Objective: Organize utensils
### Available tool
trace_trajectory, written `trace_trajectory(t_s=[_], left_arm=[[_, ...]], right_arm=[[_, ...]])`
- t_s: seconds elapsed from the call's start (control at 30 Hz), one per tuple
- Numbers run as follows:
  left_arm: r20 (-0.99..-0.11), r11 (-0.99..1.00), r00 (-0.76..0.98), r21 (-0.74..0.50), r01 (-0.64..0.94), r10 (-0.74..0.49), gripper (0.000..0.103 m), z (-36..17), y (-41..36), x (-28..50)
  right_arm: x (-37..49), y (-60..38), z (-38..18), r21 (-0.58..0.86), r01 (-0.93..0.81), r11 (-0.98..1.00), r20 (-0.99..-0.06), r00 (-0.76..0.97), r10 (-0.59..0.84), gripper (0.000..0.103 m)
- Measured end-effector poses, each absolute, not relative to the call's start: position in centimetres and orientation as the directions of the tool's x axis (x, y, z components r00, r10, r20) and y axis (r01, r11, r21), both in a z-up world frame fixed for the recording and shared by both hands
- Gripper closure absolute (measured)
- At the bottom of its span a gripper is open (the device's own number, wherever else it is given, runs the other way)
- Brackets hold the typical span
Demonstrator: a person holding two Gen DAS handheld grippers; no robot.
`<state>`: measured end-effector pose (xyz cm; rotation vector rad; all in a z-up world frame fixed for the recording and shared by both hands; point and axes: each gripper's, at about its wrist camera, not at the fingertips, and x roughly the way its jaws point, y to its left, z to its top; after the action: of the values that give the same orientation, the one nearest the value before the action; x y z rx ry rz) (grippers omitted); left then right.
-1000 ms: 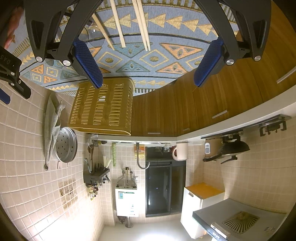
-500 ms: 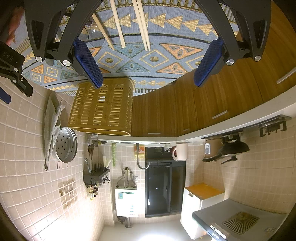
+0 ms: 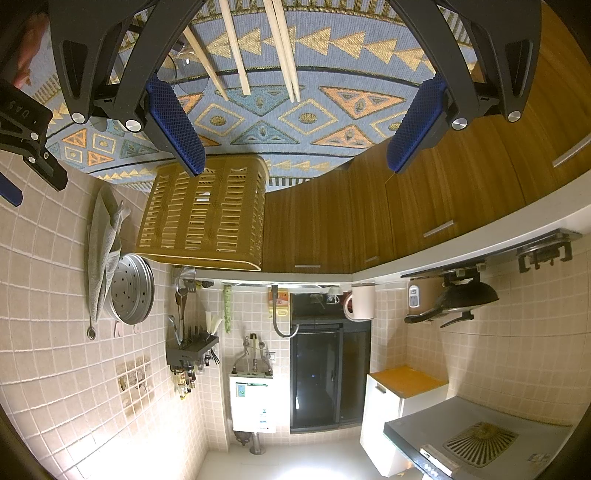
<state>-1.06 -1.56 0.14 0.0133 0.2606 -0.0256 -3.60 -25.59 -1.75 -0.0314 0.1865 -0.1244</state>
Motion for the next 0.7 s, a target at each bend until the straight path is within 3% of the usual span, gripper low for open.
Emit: trace_trajectory(t_s=[0.7], left_arm=[[-0.256, 1.0, 0.966, 0.009, 0.028, -0.025, 0.008, 0.16, -1.54, -1.05]], right_arm=[[-3.4, -25.43, -1.93, -0.044, 0.127, 0.991, -0.192, 0.972, -0.133, 0.008]])
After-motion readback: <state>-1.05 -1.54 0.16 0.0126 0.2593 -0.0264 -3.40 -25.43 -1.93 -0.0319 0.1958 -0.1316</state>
